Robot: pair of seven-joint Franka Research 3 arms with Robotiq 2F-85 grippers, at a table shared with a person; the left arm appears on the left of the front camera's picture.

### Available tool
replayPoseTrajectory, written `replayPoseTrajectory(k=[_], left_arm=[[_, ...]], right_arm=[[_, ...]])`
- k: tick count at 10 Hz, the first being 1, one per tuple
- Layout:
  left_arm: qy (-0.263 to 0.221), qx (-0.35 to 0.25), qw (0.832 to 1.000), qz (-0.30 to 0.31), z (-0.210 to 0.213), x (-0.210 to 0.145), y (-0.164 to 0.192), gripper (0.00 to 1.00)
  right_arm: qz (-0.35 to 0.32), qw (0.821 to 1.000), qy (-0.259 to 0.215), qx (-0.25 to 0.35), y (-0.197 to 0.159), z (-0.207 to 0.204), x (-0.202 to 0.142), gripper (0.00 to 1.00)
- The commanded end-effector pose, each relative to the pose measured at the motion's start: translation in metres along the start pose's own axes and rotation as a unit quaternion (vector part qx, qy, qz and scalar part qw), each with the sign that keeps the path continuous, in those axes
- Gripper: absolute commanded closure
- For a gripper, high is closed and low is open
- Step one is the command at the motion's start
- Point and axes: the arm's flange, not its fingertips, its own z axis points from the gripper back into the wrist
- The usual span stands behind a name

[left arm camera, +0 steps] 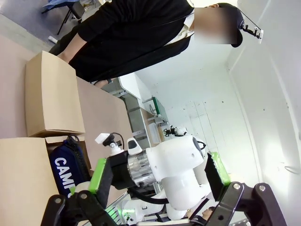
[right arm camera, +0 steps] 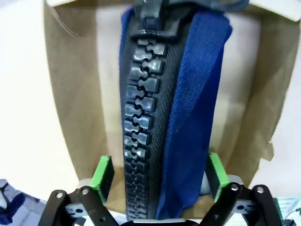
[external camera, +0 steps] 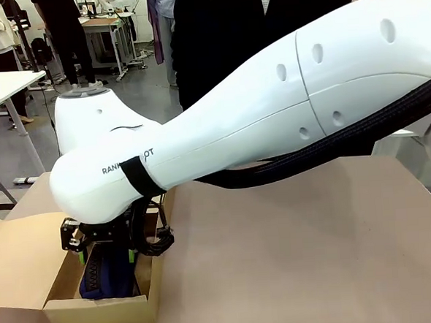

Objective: Place items inside the box.
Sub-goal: Pick up a Pencil pouch or Stapler and place it inside the Mailer Box closest to the robot.

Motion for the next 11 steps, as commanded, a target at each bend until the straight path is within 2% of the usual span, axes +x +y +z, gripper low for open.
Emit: replayPoseTrajectory(k=[1,3,5,6,8,9,10,11], left_arm=[[-0.005,-0.011,1.0,-0.01,0.0,-0.001,-0.001,0.0],[-0.005,-0.011,1.0,-0.01,0.0,-0.001,-0.001,0.0],[-0.005,-0.011,1.0,-0.01,0.0,-0.001,-0.001,0.0],[-0.005,-0.011,1.0,-0.01,0.0,-0.001,-0.001,0.0],[-0.005,-0.011,1.0,-0.01,0.0,-0.001,-0.001,0.0],[-0.005,-0.011,1.0,-0.01,0.0,-0.001,-0.001,0.0],[-0.005,-0.011,1.0,-0.01,0.0,-0.001,-0.001,0.0],[-0.005,-0.011,1.0,-0.01,0.0,-0.001,-0.001,0.0]], right_arm=[[0.016,0.998,0.007,0.055,-0.033,0.024,-0.011,0.0],[0.035,0.994,0.005,0.102,-0.081,0.058,-0.017,0.0],[0.139,0.979,0.013,0.152,-0.144,0.089,-0.044,0.0],[0.149,0.973,0.001,0.175,-0.178,0.098,-0.057,0.0],[0.135,0.95,-0.046,0.278,-0.252,0.108,-0.079,0.0],[0.101,0.936,-0.075,0.329,-0.299,0.11,-0.097,0.0],[0.09,0.926,-0.086,0.356,-0.32,0.108,-0.109,0.0],[0.064,0.944,-0.074,0.314,-0.321,0.107,-0.12,0.0]])
